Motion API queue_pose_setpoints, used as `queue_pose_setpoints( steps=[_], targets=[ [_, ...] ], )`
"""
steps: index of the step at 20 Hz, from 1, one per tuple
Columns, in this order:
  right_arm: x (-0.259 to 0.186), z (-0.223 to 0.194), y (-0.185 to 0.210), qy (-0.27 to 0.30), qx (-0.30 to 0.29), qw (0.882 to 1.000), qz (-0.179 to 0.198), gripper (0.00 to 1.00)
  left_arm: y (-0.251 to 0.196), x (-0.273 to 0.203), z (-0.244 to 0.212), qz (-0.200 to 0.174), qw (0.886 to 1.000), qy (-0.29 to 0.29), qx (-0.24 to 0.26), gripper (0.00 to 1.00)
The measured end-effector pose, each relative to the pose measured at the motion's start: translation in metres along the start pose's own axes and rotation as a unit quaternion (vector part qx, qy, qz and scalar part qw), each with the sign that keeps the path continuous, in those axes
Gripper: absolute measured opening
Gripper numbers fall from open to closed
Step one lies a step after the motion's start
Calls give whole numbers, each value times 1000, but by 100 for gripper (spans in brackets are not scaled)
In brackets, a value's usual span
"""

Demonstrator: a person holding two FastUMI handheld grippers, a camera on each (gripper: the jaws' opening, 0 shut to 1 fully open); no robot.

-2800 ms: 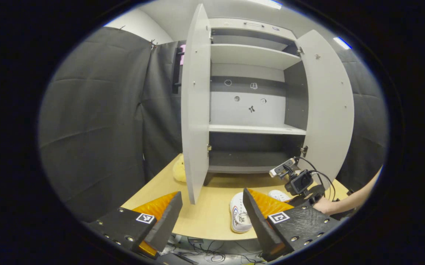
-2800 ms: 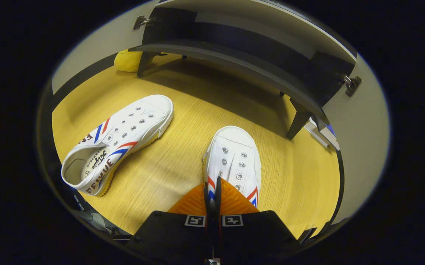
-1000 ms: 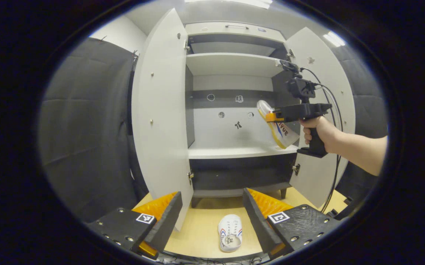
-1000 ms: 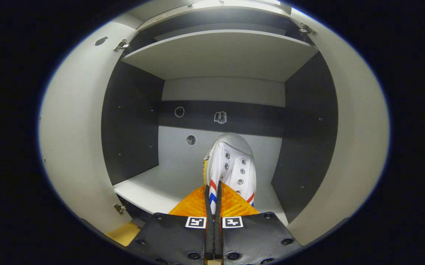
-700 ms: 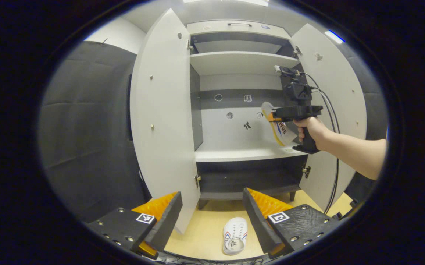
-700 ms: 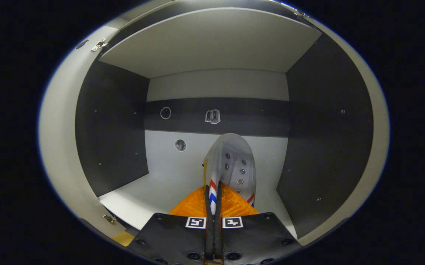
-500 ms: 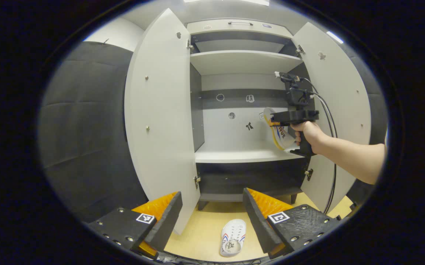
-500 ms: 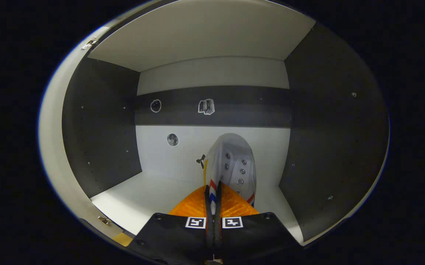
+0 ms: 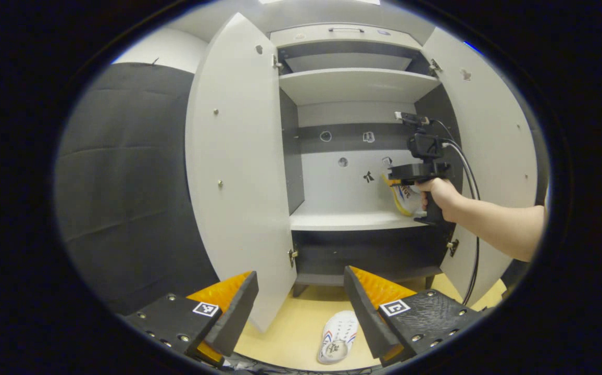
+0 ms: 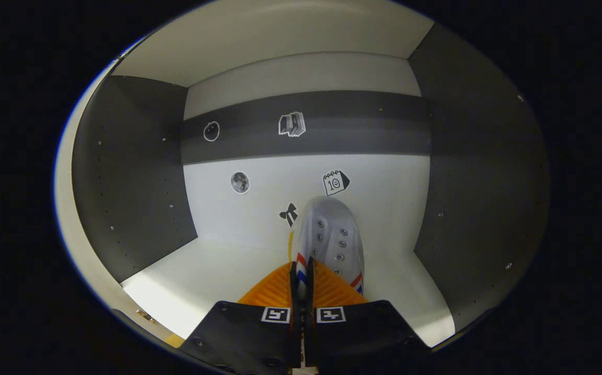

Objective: Grab one shoe with the right hand and put it into the shoe cabinet, grab the other shoe with the left hand and put it into the shoe cabinet; then close the right door with the right hand and the left door with the left hand.

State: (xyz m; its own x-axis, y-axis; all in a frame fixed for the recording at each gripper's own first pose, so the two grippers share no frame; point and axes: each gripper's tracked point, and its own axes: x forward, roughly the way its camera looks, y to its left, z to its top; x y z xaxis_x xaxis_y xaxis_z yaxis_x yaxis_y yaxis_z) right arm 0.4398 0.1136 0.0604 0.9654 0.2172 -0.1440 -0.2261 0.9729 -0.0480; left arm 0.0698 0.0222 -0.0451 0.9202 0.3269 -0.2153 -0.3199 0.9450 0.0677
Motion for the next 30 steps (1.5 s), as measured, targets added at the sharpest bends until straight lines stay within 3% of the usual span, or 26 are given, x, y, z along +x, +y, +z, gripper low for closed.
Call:
queue_pose_setpoints(
  steps=[4,7,11,15,20,22,26,30],
  targets=[
    [6,-14,-3,28,22,999,-10,13,9,-4,-4,7,1000,3,-4,94],
    [-3,2,-3,2,15,1000,-14,26,14,-7,-6,7,1000,3,-4,94],
    [-34,16,5,-24,-13,999,-18,100,21,-9,-12,-2,1000,2,-10,94],
    [-90,21,12,-56,-31,998,-24,96,26,-8,-33,-18,1000,12,-1,94],
    [-165,4,23,-74,-23,997,-13,100,20,-3,-70,-61,997,37,3,94],
    [-199,-11,22,-73,-24,997,-10,96,12,1,-87,-84,995,48,7,94],
    [-265,-52,19,-62,-36,997,-10,100,-11,17,-134,-134,987,87,11,94],
    [-326,-99,-3,-25,-40,998,-38,100,-40,35,-185,-189,973,126,27,95]
  ],
)
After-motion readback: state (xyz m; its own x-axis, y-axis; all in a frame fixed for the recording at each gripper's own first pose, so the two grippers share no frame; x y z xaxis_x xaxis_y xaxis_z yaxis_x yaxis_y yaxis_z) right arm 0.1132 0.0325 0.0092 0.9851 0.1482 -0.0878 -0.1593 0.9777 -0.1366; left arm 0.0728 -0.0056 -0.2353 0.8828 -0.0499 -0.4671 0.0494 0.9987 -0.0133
